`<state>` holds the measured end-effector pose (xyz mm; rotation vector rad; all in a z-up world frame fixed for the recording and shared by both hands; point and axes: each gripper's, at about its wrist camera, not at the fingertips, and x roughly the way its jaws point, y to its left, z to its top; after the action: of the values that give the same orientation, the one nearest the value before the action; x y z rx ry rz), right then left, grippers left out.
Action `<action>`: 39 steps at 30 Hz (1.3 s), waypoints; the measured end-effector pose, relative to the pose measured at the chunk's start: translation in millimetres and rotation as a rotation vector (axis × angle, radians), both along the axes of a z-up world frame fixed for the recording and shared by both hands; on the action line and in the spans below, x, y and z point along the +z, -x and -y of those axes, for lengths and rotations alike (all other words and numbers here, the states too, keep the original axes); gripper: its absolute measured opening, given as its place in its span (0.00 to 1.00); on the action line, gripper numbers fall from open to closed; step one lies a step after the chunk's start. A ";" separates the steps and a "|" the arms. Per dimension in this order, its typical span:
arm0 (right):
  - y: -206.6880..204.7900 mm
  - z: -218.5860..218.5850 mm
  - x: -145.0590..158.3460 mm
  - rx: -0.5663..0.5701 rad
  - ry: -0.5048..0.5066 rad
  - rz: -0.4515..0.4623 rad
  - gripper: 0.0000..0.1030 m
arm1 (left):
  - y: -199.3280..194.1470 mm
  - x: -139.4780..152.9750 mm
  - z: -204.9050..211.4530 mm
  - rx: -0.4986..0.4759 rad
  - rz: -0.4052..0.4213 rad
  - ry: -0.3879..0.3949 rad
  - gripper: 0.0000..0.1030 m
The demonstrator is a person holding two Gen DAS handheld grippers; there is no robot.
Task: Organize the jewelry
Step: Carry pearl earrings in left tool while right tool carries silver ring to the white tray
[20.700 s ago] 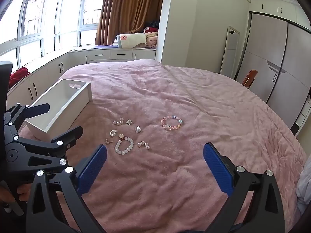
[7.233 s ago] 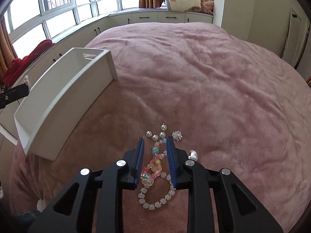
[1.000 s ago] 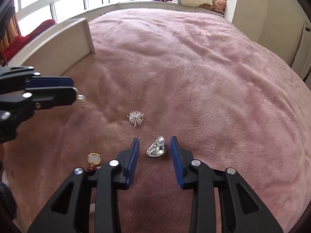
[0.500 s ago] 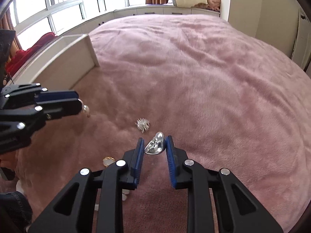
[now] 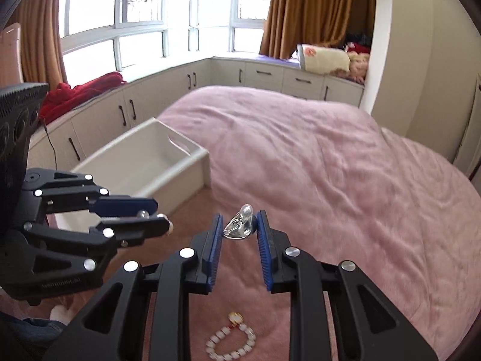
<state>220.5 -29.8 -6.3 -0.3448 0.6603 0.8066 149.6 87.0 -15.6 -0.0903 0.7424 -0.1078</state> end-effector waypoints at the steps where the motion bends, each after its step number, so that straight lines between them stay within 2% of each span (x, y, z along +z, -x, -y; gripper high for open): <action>1: 2.5 -7.2 7.2 0.015 -0.013 0.003 0.23 | 5.2 7.2 -8.6 0.010 0.011 0.005 0.26; 7: 14.5 -50.8 32.4 0.095 -0.074 -0.014 0.23 | 31.0 33.1 -62.0 0.102 0.066 0.016 0.26; 12: 25.3 -87.9 37.4 0.146 -0.085 -0.026 0.23 | 46.6 29.7 -111.5 0.198 0.049 0.006 0.26; 15: 31.3 -111.7 34.1 0.175 -0.078 -0.036 0.23 | 56.8 18.0 -141.3 0.246 0.015 0.003 0.26; 24: 28.3 -173.7 -2.9 0.200 -0.072 -0.146 0.23 | 75.5 -19.5 -178.2 0.275 -0.065 -0.005 0.26; 34: 12.8 -230.3 -59.9 0.161 0.036 -0.199 0.23 | 72.9 -51.0 -186.8 0.284 -0.131 0.016 0.26; 39: 6.6 -246.8 -72.3 0.142 0.078 -0.207 0.23 | 72.2 -61.2 -184.0 0.281 -0.152 0.011 0.26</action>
<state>214.0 216.9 -78.5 -0.3849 0.8693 0.9618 77.4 271.0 -76.8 -0.2141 0.8732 0.1642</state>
